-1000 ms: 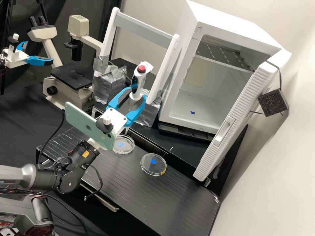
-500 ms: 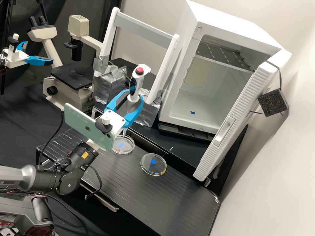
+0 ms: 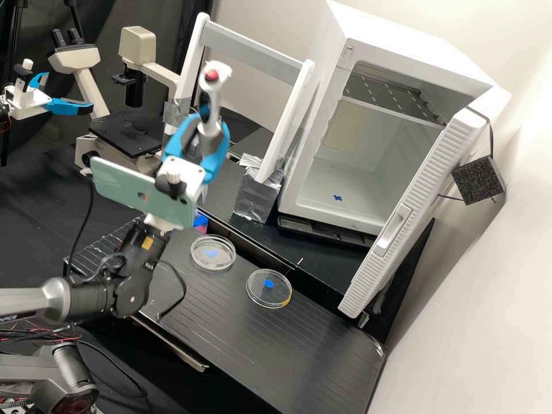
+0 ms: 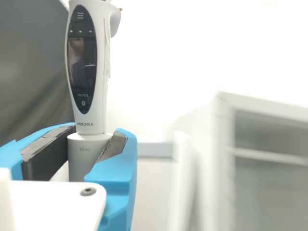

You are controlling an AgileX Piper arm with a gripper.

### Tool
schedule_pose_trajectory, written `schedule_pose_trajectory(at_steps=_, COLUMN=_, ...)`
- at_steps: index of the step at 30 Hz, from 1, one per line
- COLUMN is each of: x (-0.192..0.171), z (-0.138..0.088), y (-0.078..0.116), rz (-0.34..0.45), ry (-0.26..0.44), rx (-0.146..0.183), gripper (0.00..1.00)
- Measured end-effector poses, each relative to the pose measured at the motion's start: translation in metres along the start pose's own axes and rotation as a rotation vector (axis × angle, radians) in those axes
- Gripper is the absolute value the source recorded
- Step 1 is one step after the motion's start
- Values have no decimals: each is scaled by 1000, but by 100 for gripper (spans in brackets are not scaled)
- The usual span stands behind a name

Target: Use the pipette

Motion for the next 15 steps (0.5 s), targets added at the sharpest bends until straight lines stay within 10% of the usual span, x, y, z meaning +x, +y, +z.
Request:
schedule_pose_trajectory(at_steps=7, x=57, z=-33, y=6, rz=-114, ry=83, rx=33, gripper=0)
schedule_pose_trajectory(at_steps=15, x=133, z=-39, y=-9, rz=-246, ry=-30, rx=47, gripper=0)
